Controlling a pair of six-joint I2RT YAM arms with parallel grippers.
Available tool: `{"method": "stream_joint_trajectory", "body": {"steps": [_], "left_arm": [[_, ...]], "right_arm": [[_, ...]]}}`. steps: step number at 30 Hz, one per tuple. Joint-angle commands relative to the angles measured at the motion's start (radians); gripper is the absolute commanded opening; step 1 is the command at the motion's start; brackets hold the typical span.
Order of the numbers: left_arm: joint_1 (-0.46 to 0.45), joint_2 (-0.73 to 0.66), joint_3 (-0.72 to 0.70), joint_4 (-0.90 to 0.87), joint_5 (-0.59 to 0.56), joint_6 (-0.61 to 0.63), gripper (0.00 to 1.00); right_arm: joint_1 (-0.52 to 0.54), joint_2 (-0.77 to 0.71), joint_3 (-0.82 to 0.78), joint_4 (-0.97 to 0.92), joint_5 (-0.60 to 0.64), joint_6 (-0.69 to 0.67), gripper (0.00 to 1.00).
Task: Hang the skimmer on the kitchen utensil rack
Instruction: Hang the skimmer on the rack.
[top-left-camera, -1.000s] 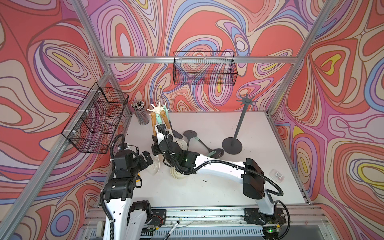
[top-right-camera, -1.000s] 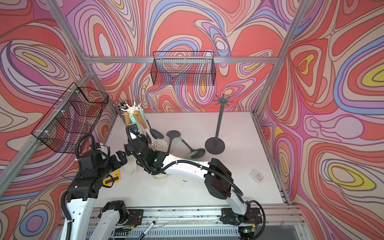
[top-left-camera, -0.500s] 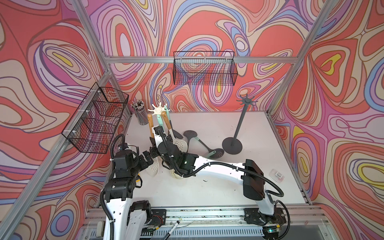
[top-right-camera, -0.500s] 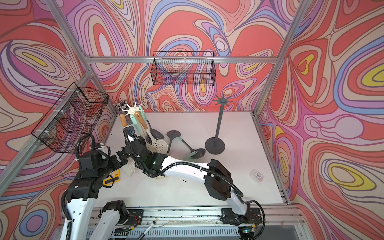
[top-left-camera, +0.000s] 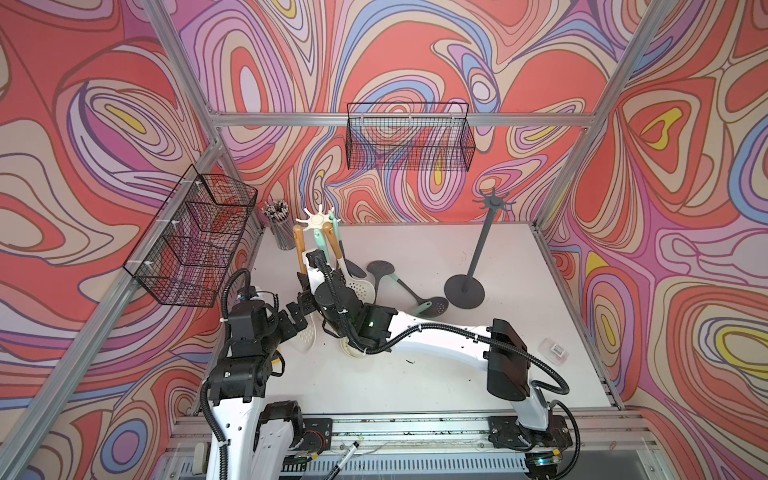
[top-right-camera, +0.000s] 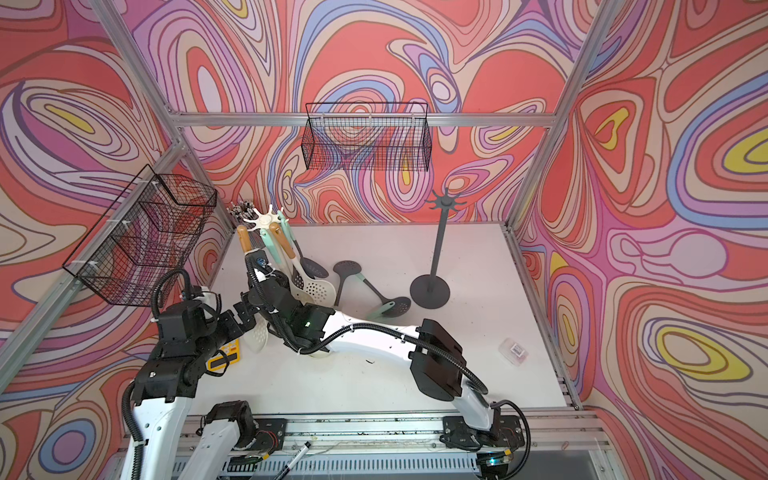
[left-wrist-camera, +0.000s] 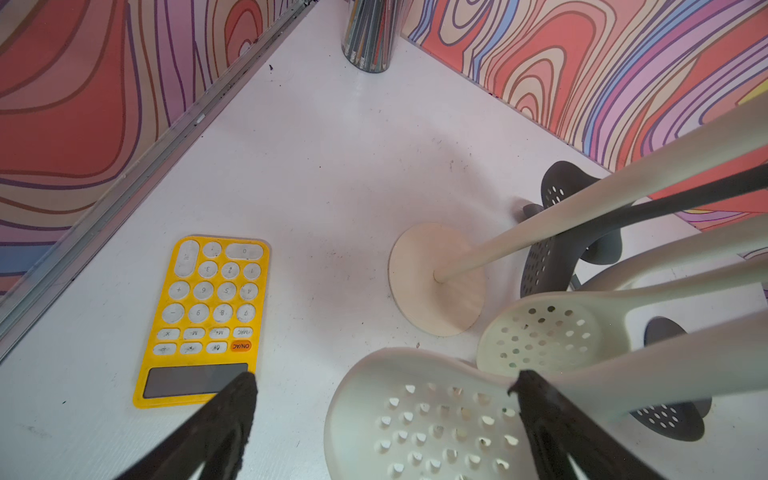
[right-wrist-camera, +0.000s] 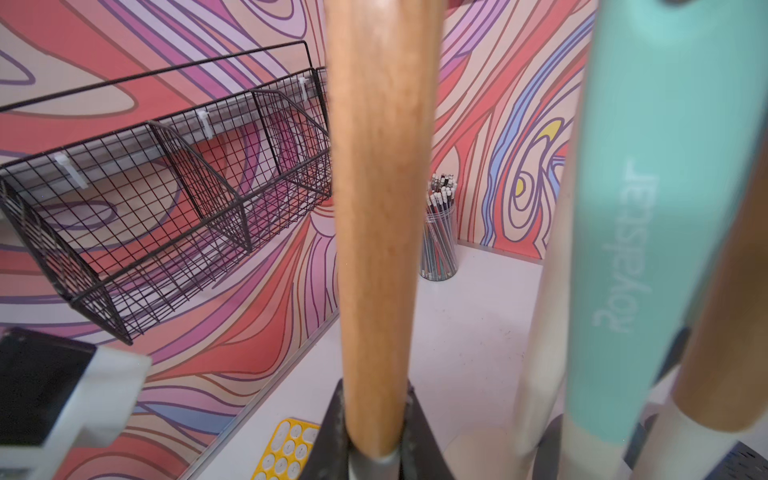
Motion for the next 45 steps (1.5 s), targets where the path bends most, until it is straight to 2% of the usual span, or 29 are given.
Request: {"method": "stream_joint_trajectory", "body": {"steps": [1, 31, 45], "left_arm": [[-0.009, -0.012, -0.007, 0.016, 0.001, 0.004, 1.00], [-0.016, -0.015, -0.006, 0.017, 0.014, 0.011, 1.00], [-0.018, -0.015, -0.006, 0.017, 0.015, 0.012, 1.00]], "right_arm": [[-0.010, 0.009, 0.033, 0.015, -0.012, 0.031, 0.00], [-0.016, 0.010, -0.017, 0.013, -0.068, 0.064, 0.00], [-0.024, -0.016, -0.066, 0.043, -0.046, 0.086, 0.00]]}}
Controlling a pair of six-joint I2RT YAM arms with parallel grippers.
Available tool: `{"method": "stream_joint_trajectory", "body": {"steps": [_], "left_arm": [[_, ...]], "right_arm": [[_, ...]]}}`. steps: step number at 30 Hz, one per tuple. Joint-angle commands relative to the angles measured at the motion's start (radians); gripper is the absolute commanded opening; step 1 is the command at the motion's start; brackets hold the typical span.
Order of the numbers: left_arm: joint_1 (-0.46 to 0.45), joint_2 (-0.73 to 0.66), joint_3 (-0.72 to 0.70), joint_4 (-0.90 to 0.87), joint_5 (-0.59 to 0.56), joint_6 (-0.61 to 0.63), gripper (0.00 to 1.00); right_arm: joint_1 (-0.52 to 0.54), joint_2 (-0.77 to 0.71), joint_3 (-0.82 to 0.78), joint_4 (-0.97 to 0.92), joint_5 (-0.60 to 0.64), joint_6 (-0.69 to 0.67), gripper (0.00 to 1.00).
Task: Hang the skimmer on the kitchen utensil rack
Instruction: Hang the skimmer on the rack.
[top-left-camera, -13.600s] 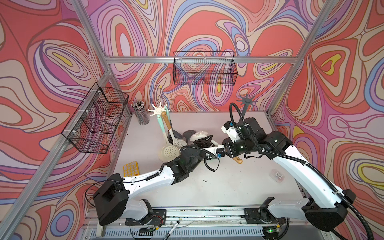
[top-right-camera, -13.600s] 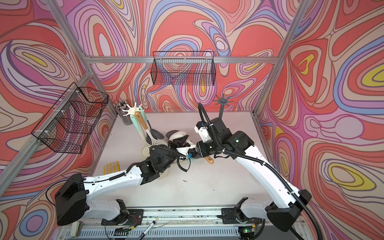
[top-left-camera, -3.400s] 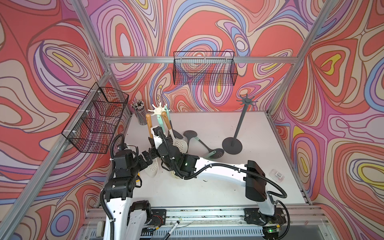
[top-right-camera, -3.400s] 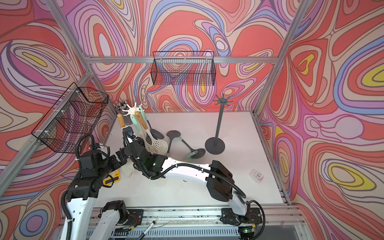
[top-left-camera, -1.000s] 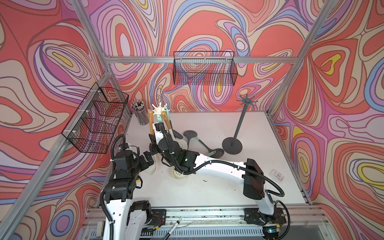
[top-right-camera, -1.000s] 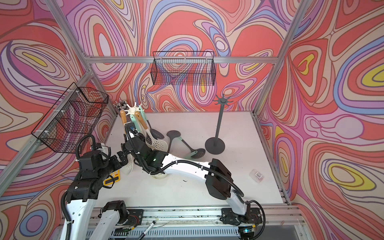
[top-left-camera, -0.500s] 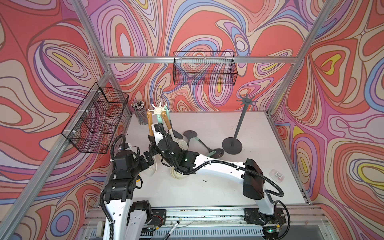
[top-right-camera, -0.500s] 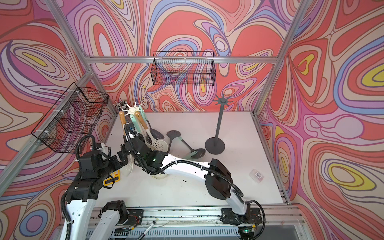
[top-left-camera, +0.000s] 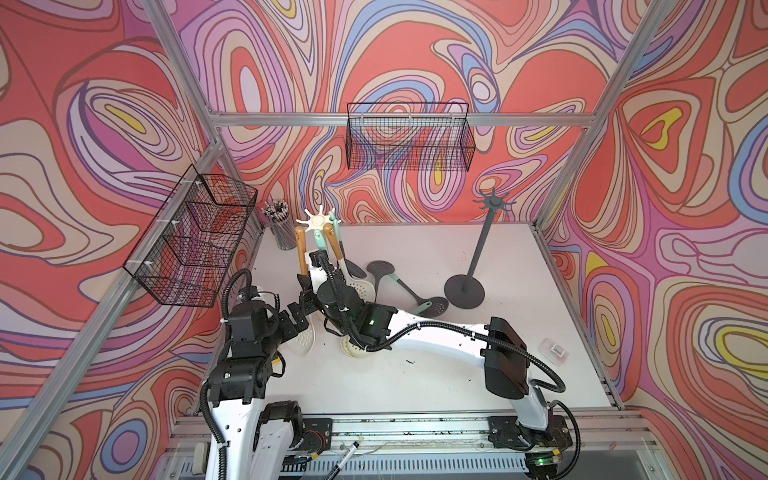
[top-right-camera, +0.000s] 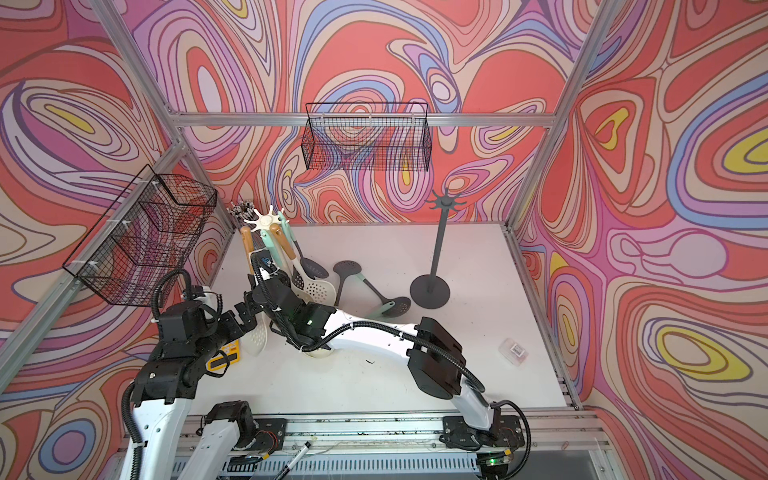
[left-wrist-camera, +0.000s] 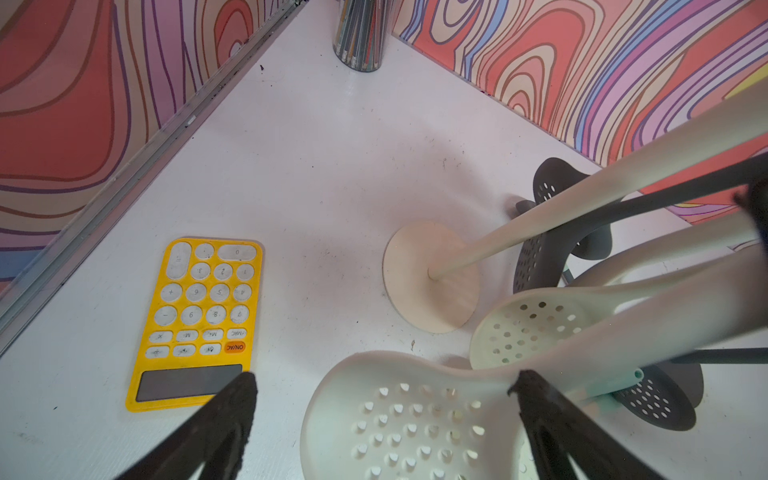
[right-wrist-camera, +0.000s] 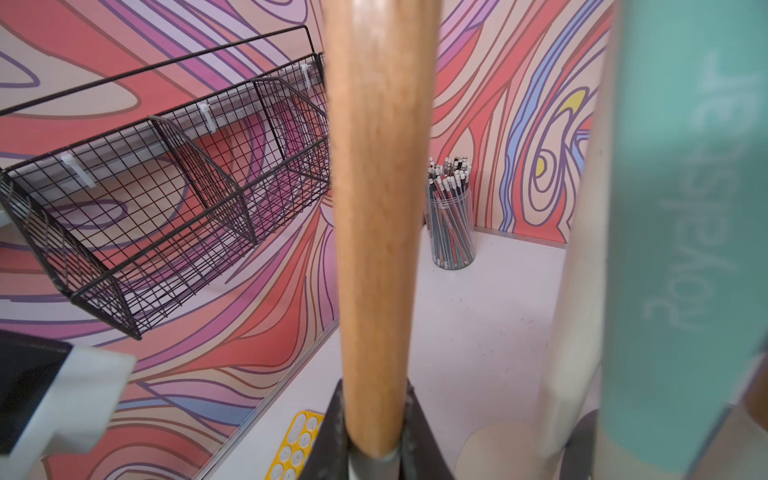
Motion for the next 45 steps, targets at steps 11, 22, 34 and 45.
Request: {"method": "stream_joint_trajectory", "body": {"steps": [11, 22, 34, 45], "left_arm": [[-0.007, -0.008, -0.006, 0.017, 0.007, 0.009, 1.00], [-0.005, -0.006, -0.006, 0.018, 0.010, 0.010, 1.00], [-0.006, -0.004, -0.006, 0.017, 0.009, 0.010, 1.00], [-0.006, -0.002, -0.007, 0.021, 0.011, 0.012, 1.00]], "right_arm": [[-0.014, -0.028, -0.041, 0.024, 0.038, 0.044, 0.00], [-0.020, -0.022, -0.040, 0.018, 0.046, 0.042, 0.04], [-0.020, -0.040, -0.050, 0.017, 0.051, 0.016, 0.36], [-0.019, -0.094, -0.077, -0.010, 0.045, 0.006, 0.57]]}}
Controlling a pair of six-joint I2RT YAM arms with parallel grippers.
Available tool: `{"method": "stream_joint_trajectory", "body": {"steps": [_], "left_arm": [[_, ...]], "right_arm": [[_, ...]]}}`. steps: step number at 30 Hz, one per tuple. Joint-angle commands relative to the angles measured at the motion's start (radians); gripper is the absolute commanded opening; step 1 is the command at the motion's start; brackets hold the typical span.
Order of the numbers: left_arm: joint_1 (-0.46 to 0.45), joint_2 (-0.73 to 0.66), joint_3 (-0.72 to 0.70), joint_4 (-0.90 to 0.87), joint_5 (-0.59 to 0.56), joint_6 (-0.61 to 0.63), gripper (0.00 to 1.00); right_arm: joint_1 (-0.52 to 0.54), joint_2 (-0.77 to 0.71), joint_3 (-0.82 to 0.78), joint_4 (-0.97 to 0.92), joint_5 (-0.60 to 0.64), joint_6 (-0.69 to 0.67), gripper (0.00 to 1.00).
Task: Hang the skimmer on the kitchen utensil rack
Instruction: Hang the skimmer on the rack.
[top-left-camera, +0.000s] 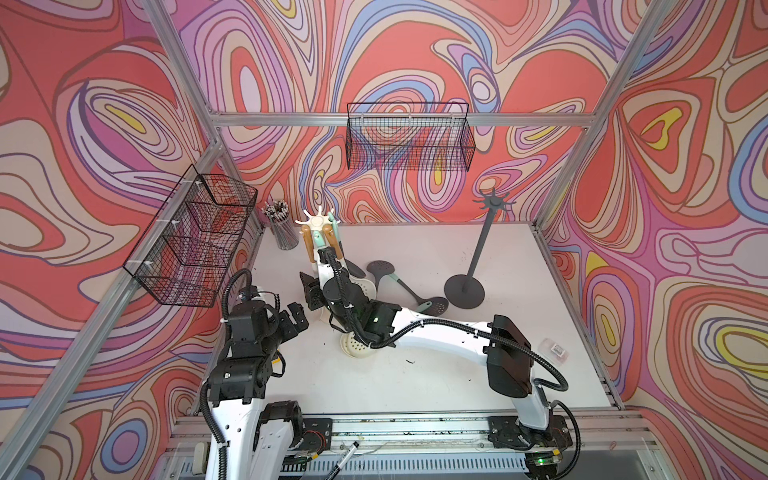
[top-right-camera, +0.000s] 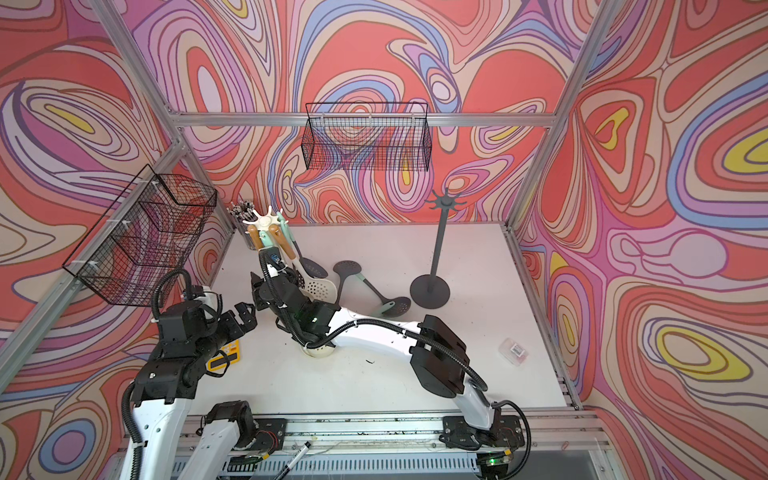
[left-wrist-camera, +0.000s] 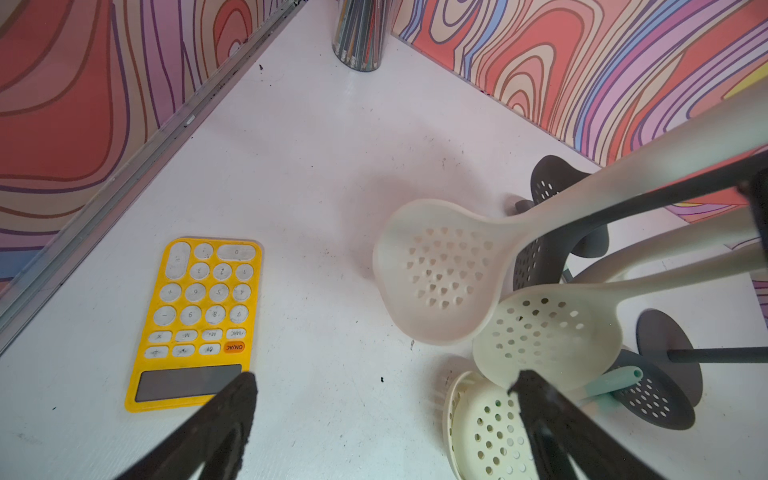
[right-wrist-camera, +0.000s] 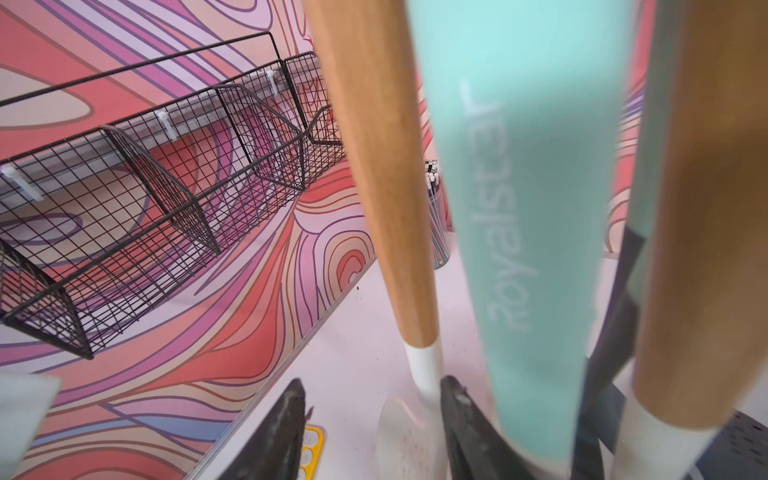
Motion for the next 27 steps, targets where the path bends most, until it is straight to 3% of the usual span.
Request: {"method": "stream_joint_trajectory", "body": {"steps": [1, 12, 27], "left_arm": [[-0.005, -0.003, -0.007, 0.022, 0.009, 0.012, 1.00], [-0.005, 0.018, -0.012, 0.035, 0.027, 0.017, 1.00], [-0.005, 0.090, -0.029, 0.054, 0.094, 0.026, 1.00]], "right_arm": [[0.006, -0.064, -0.029, -0.019, 0.010, 0.000, 0.58], [0.016, -0.180, -0.180, -0.013, -0.023, 0.007, 0.64], [0.004, -0.534, -0.659, -0.048, 0.070, 0.085, 0.64]]}}
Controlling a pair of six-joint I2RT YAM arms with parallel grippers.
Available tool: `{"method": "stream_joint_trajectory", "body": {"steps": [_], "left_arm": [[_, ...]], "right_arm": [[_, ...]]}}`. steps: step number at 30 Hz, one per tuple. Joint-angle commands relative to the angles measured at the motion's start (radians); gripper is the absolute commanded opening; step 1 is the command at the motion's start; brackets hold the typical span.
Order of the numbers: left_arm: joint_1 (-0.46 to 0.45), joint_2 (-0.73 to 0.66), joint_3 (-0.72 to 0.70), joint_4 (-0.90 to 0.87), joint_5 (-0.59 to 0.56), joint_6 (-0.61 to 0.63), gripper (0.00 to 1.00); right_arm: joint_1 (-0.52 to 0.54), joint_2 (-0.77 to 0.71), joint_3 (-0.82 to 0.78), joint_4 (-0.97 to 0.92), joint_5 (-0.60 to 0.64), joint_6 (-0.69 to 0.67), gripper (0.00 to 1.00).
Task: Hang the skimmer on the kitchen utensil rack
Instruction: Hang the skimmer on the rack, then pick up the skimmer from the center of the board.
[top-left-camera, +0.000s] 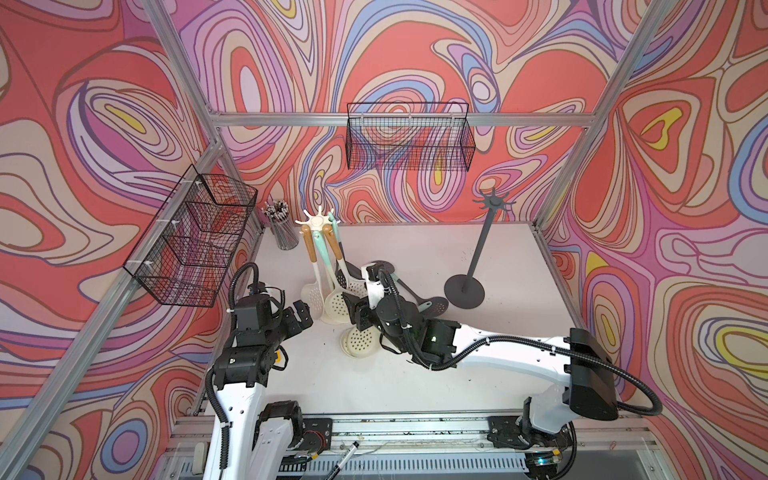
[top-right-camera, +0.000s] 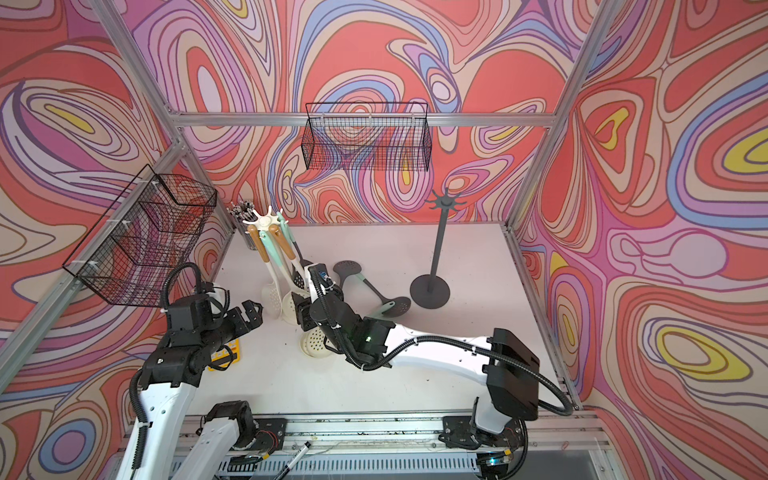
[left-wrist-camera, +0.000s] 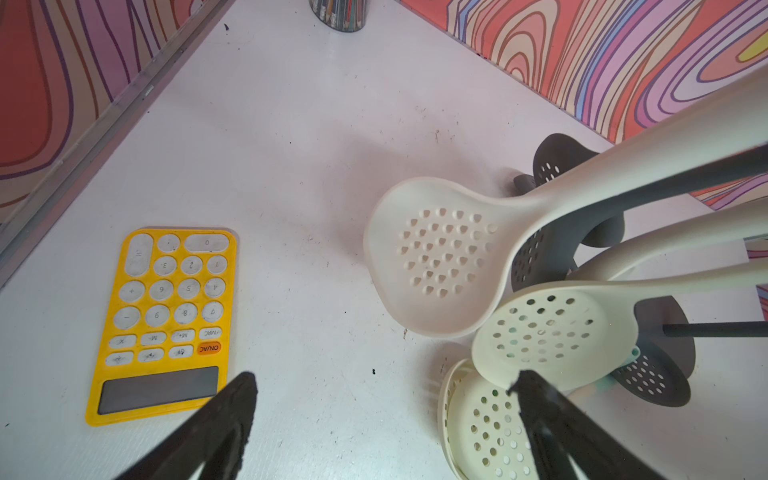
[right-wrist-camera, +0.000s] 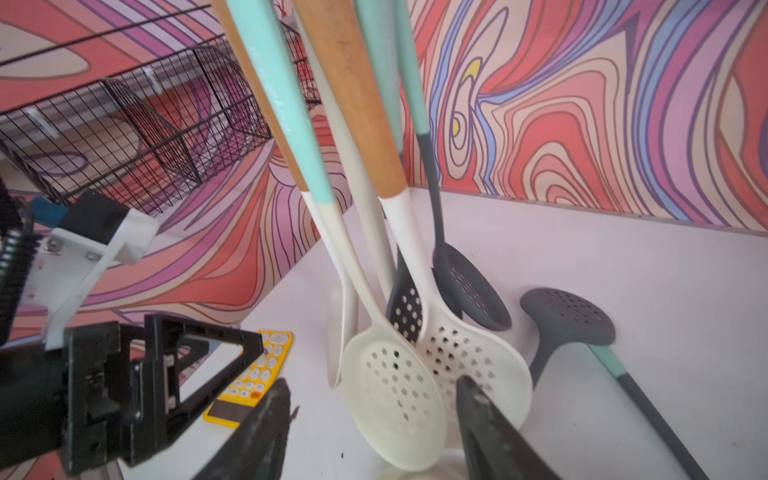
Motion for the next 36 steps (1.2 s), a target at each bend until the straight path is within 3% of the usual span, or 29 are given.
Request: {"method": "stream_joint_trajectory", "body": {"steps": [1, 11, 19, 24, 29, 36], "left_arm": [[-0.004, 0.012, -0.007, 0.016, 0.029, 0.010, 1.00], [-0.007, 0.004, 0.015, 0.005, 0.148, 0.022, 1.00], [-0.023, -0.018, 0.080, -0.139, 0.159, 0.015, 0.99], [-0.035, -0.016, 0.077, -0.142, 0.152, 0.005, 0.99], [-0.035, -0.018, 0.043, -0.097, 0.173, 0.005, 0.99], [-0.035, -0.025, 0.027, -0.083, 0.193, 0.008, 1.00]], "right_arm": [[-0.022, -0.070, -0.098, -0.050, 0.046, 0.063, 0.64], [-0.221, -0.223, -0.421, -0.091, -0.006, 0.370, 0.60], [-0.377, -0.190, -0.558, 0.018, -0.124, 0.520, 0.58], [-0.383, -0.140, -0.414, -0.098, -0.151, 0.396, 0.53], [-0.382, -0.050, -0.254, -0.153, -0.254, 0.288, 0.52], [-0.397, 0.186, -0.096, -0.051, -0.381, 0.335, 0.52]]}}
